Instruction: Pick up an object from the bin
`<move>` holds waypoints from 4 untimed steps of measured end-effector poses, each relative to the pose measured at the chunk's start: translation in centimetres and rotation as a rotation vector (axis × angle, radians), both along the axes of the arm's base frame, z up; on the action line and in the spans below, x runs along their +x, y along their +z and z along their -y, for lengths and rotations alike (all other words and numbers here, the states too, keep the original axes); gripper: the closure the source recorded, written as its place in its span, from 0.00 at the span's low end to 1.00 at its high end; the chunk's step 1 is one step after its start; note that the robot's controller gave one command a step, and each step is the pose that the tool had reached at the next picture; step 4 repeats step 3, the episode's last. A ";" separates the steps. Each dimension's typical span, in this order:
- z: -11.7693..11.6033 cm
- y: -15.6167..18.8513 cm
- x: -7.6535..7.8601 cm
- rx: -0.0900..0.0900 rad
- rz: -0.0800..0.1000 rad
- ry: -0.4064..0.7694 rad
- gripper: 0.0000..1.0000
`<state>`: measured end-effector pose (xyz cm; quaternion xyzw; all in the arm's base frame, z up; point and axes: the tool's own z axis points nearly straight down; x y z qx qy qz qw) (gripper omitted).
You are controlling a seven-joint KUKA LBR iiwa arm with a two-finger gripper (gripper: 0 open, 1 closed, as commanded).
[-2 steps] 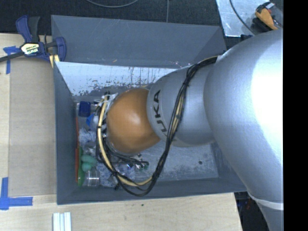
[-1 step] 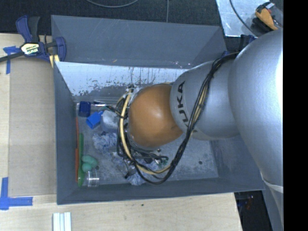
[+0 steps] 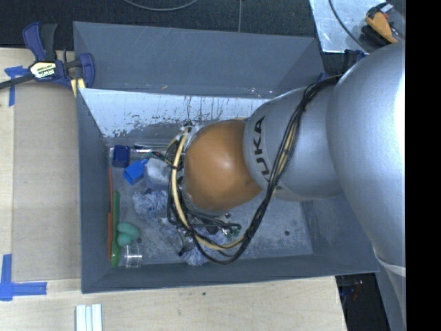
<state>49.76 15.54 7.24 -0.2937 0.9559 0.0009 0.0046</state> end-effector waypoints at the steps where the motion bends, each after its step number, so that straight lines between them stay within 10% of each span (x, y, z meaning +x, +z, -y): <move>1: 0.0 0.7 0.0 0.002 0.002 -0.002 1.00; 4: 0.0 4.4 0.0 0.002 0.004 -0.005 1.00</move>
Offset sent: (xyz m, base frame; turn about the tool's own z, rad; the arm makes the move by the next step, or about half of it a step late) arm 0.0001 0.0000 0.0341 0.0013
